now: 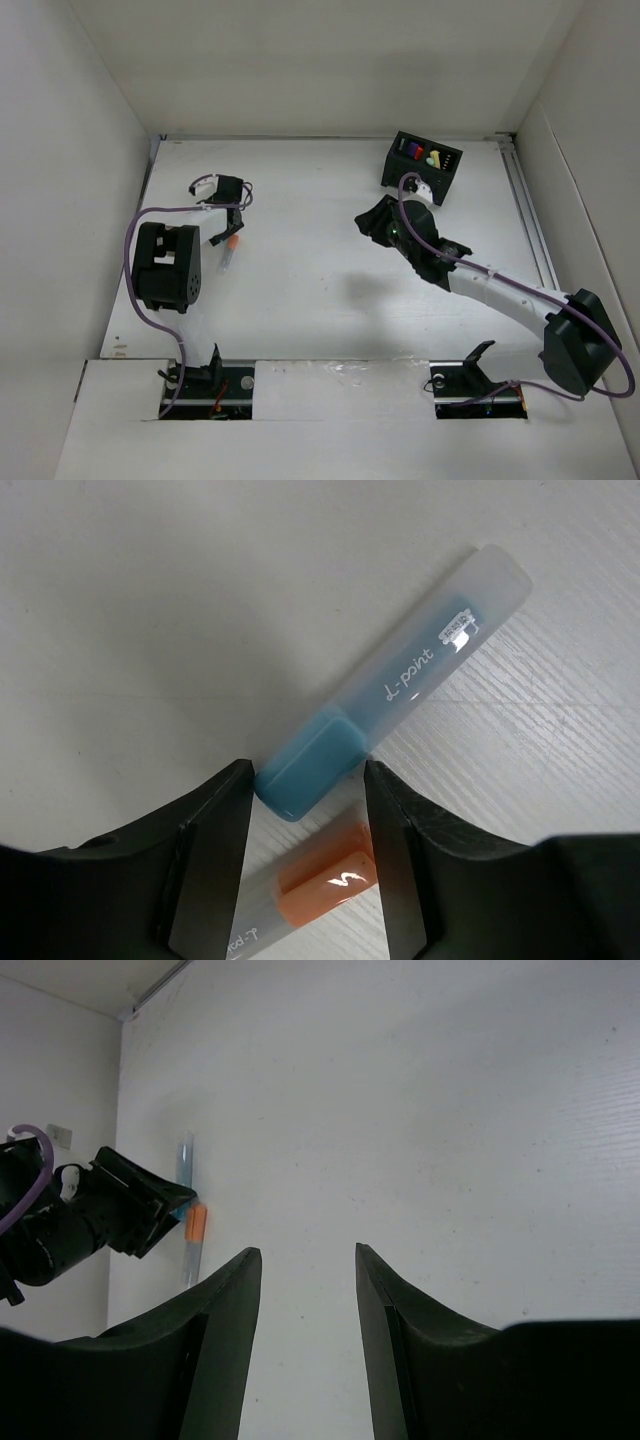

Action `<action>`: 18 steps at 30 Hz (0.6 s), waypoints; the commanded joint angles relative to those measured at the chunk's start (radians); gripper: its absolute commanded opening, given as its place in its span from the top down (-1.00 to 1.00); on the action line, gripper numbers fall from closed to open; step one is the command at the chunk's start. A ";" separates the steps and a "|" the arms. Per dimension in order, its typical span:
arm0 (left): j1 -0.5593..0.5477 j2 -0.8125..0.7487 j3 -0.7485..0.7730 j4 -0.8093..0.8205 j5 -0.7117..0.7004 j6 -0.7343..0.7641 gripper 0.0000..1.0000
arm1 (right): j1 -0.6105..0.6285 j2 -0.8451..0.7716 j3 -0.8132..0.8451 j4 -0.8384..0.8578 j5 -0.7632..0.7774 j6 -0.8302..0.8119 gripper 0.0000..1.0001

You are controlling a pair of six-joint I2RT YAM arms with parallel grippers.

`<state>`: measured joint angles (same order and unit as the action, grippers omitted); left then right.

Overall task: Sort the stationery into containers
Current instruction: Pick up the pen from the center of the board.

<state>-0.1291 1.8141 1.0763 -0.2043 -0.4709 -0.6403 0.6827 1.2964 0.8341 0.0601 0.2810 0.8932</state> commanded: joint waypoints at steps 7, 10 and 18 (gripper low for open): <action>0.003 -0.009 0.007 -0.009 0.087 0.002 0.23 | 0.011 -0.019 0.019 0.044 0.017 -0.016 0.03; 0.003 -0.009 -0.018 0.015 0.112 0.002 0.52 | 0.011 -0.019 0.019 0.044 0.017 -0.016 0.03; 0.003 -0.067 -0.070 0.040 0.101 0.002 1.00 | 0.011 -0.009 0.019 0.044 0.007 -0.016 0.03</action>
<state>-0.1287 1.8008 1.0561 -0.1436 -0.3985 -0.6327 0.6827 1.2964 0.8341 0.0605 0.2806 0.8894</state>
